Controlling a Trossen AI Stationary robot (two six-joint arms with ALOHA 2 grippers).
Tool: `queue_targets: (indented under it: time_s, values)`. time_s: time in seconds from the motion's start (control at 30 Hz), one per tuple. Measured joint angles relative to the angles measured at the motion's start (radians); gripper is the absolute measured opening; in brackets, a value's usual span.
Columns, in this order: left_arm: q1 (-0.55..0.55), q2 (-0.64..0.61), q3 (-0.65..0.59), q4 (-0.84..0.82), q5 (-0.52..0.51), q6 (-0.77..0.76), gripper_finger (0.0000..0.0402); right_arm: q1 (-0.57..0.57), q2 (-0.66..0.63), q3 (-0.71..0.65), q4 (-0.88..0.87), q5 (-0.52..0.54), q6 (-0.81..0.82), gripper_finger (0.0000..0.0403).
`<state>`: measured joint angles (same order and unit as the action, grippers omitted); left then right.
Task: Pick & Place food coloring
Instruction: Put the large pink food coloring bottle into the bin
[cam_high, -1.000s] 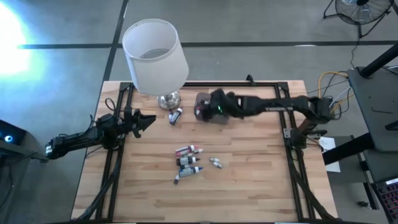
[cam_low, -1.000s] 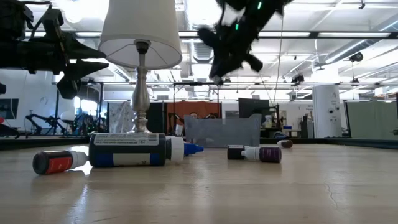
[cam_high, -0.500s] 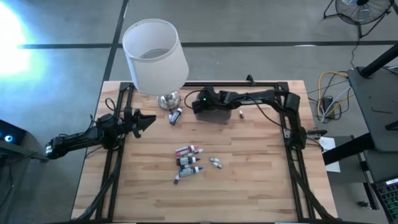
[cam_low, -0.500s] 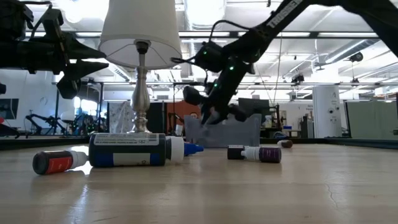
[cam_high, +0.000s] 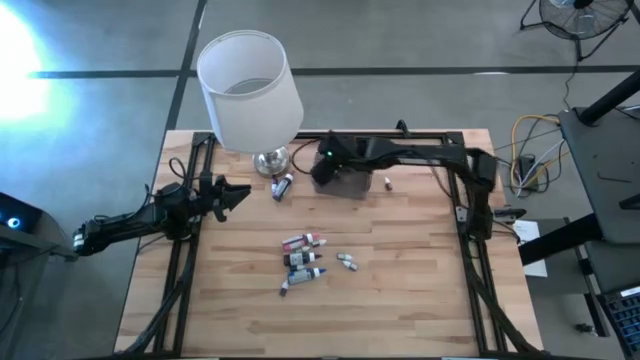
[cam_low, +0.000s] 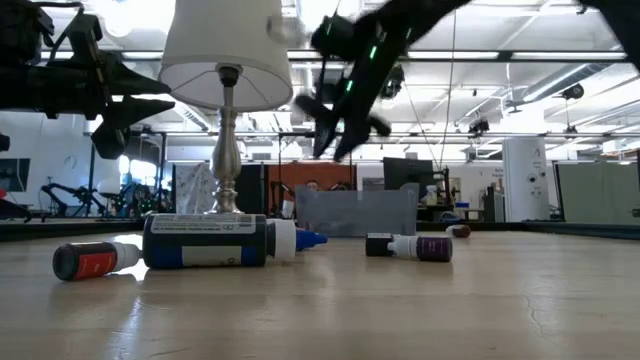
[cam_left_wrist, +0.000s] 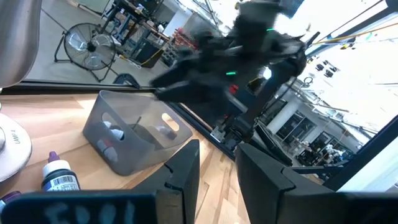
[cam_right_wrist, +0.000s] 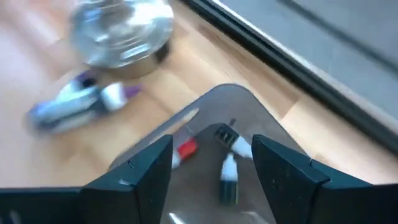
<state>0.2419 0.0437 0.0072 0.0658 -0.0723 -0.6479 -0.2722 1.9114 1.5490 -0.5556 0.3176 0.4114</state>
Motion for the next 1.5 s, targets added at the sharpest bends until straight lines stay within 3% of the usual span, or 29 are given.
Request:
queue_targets:
  time_s: [0.1,0.27,0.4,0.6,1.03,1.5]
  values:
    - [0.0,0.0,0.0,0.0,0.0,0.0,0.0085,0.078,-0.092,-0.016,-0.137,-0.001,-0.076,0.0219]
    - [0.0,0.0,0.0,0.0,0.0,0.0,0.0085,0.288,-0.16,-0.082,-0.376,-0.026,-0.062,0.0211]
    - [0.0,0.0,0.0,0.0,0.0,0.0,0.0085,0.443,-0.153,-0.167,-0.381,-0.035,0.043,0.0205]
    - [0.0,0.0,0.0,0.0,0.0,0.0,0.0085,0.546,-0.074,-0.244,-0.342,-0.085,0.214,0.0198]
    - [0.0,0.0,0.0,0.0,0.0,0.0,0.0085,0.578,0.06,-0.249,-0.186,-0.111,0.176,0.0174]
    - [0.0,0.0,0.0,0.0,0.0,0.0,0.0085,0.565,0.06,-0.245,-0.135,-0.126,0.153,0.0167]
